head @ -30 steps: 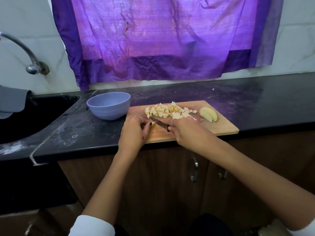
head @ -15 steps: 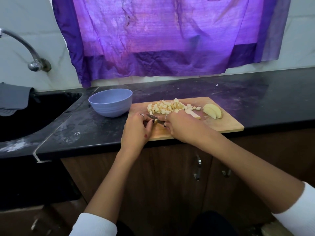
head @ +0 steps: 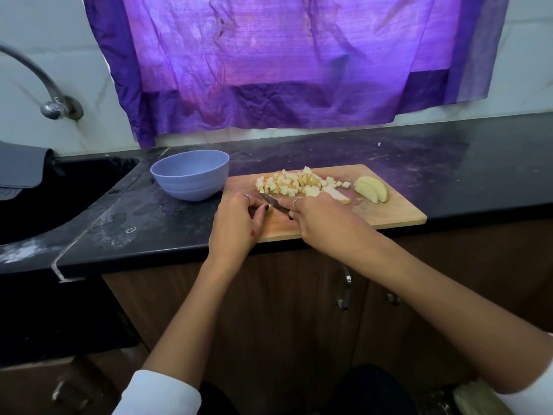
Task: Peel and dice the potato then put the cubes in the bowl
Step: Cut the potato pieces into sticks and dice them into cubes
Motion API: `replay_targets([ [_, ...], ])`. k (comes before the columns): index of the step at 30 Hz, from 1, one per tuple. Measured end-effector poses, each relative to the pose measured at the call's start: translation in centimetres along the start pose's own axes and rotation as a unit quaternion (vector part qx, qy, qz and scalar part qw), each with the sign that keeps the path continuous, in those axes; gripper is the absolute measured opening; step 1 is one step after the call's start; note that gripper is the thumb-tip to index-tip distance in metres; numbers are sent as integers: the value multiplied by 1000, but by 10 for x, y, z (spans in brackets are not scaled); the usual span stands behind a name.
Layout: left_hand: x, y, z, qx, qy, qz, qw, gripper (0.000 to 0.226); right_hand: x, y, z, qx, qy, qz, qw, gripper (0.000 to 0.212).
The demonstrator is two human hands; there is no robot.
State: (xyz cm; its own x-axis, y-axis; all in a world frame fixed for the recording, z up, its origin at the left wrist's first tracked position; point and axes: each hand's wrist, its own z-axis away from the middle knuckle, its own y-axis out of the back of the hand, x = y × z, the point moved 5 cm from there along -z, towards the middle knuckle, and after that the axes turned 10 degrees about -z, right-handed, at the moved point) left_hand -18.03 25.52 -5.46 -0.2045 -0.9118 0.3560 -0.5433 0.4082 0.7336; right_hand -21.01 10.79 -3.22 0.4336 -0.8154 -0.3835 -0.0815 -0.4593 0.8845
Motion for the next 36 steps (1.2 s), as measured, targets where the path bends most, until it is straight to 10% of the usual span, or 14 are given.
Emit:
replay_targets([
  [36,-4,14,6,2,16,21,1000,12,-8,-1,-15,-37,-12,-53,998,32],
])
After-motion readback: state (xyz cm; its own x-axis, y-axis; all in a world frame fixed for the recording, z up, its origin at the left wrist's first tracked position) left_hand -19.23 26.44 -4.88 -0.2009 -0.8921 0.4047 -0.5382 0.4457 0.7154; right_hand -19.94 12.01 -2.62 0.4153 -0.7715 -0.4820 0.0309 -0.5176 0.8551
